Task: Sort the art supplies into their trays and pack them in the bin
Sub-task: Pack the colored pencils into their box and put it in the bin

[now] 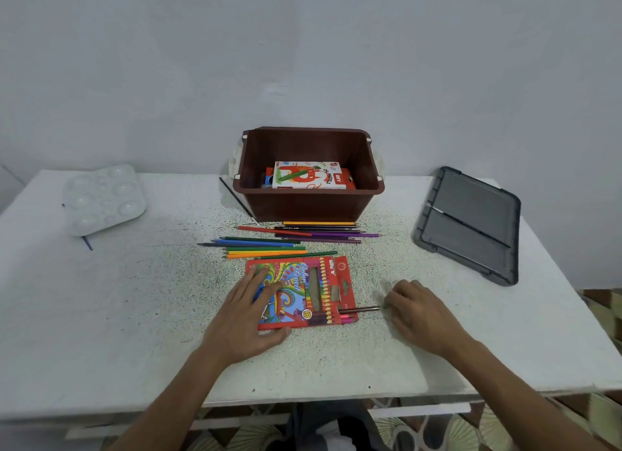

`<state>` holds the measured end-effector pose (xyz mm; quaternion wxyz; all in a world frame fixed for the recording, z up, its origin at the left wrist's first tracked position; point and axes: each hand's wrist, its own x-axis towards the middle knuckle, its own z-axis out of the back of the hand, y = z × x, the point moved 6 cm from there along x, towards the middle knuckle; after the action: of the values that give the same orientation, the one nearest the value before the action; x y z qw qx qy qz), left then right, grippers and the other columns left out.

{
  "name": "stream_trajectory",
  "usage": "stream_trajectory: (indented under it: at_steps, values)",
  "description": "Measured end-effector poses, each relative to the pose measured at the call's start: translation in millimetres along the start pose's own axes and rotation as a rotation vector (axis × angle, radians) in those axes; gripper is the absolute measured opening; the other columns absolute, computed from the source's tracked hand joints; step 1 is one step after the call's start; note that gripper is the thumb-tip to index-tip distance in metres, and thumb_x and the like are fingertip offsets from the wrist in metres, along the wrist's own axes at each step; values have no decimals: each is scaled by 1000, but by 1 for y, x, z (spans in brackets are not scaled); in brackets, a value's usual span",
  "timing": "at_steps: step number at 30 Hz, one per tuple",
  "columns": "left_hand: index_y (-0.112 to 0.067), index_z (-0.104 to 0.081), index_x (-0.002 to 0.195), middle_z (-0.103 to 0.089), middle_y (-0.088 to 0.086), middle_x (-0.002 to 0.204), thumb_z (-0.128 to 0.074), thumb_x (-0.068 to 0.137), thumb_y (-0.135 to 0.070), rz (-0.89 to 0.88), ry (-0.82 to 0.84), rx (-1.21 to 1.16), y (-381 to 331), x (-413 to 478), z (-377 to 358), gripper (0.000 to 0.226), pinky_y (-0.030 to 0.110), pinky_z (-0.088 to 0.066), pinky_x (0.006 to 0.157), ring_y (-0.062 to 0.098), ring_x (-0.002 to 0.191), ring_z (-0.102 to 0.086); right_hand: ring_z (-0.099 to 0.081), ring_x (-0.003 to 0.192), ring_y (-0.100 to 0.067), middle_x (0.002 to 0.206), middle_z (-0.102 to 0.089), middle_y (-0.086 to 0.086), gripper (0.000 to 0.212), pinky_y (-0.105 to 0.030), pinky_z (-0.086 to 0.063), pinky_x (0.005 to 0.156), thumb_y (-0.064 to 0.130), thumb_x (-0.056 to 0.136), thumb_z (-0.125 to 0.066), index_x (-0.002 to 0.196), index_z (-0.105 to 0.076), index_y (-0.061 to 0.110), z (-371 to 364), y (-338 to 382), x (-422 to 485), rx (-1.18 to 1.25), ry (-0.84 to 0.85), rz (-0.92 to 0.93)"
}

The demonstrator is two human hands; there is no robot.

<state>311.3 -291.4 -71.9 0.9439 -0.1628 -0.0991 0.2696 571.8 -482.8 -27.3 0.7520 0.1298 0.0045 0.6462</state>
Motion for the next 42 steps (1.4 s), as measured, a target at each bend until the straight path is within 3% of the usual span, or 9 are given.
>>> stream_trajectory:
  at_steps: [10,22,28,33,38,42]
  values:
    - [-36,-30,150,-8,-7,165,-47,80,-82,-3,3,-5,0,0,-1,85,41,-13,118,12,151,7,-46,69,-14,85,-55,4,20,-25,-35,60,28,96,-50,93,-66,17,-13,34,3,39,-69,78]
    - [-37,-31,149,-12,-5,164,-46,80,-82,6,1,10,0,0,-1,84,40,-14,116,10,151,6,-47,59,-13,78,-54,2,26,-23,-36,51,32,97,-48,88,-65,15,-16,40,21,6,-112,71]
    - [-36,-30,150,-9,-6,165,-44,79,-84,10,14,27,0,0,-1,86,39,-11,116,10,151,9,-58,63,-19,86,-62,-4,13,-26,-42,49,16,93,-63,101,-68,8,0,8,56,-37,-113,-106]
    - [-35,-32,149,-10,-6,165,-44,79,-84,1,8,14,-1,0,0,86,39,-10,117,11,151,8,-64,75,-28,103,-64,-10,24,-29,-46,57,12,96,-55,117,-64,7,6,-22,86,-35,-99,-279]
    - [-36,-31,149,-7,-7,165,-42,79,-85,-1,12,-7,-2,0,3,86,39,-10,118,11,151,9,-64,82,-36,110,-61,-13,34,-44,-56,65,10,98,-47,130,-59,8,4,-36,104,-75,-45,-383]
    - [-37,-30,149,-8,-7,165,-41,80,-85,5,8,0,-2,0,2,85,39,-10,118,10,151,9,-65,80,-36,109,-61,-14,37,-43,-56,65,10,100,-42,134,-56,11,0,-39,112,-121,-20,-398]
